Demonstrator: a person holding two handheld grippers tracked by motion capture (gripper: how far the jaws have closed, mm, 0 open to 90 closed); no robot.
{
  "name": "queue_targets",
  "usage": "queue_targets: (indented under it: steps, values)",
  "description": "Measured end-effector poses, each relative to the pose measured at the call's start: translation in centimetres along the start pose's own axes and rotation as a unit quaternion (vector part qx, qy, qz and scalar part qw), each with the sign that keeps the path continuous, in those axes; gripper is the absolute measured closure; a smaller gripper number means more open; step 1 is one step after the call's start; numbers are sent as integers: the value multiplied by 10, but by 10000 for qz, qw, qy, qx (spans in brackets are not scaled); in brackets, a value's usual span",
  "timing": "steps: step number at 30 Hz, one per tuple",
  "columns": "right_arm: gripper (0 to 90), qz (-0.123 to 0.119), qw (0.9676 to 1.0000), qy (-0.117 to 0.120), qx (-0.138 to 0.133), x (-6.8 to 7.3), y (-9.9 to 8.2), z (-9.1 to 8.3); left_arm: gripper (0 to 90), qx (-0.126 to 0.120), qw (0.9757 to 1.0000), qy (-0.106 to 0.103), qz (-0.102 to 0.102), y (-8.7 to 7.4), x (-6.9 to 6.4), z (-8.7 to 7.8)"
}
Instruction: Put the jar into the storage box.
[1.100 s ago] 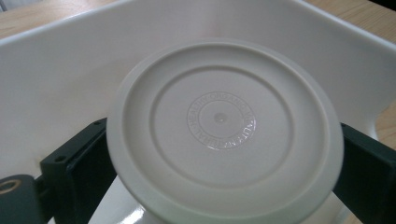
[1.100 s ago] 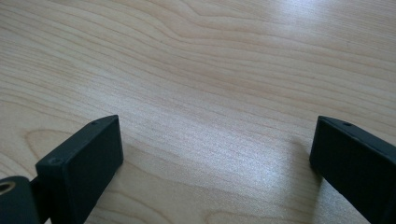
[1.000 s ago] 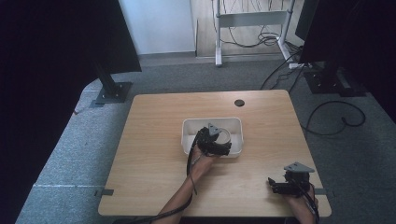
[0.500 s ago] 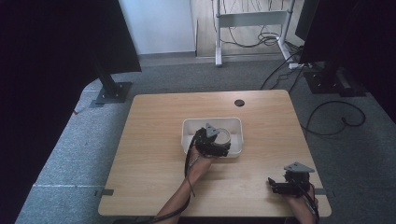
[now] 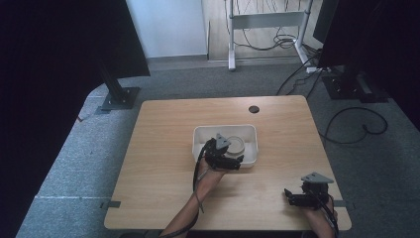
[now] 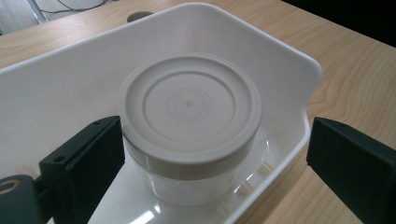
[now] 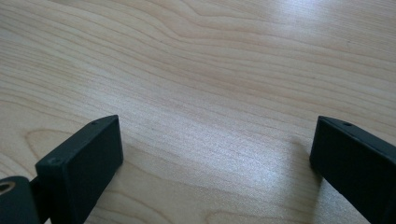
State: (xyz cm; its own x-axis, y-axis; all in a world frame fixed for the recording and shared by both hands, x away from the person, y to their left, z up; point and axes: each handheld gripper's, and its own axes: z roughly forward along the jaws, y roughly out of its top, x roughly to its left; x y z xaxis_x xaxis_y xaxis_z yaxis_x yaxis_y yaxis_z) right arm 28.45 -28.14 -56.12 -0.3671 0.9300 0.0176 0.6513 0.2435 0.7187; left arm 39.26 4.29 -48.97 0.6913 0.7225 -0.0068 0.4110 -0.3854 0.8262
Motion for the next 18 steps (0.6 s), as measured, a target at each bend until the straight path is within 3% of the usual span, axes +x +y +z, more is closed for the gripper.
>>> queue_targets:
  steps: [18]
  values:
    - [22, -1, 10000, 0, -1, 0, 0, 0, 43, -112, 9994, -320, 104, -10, -4, -21]
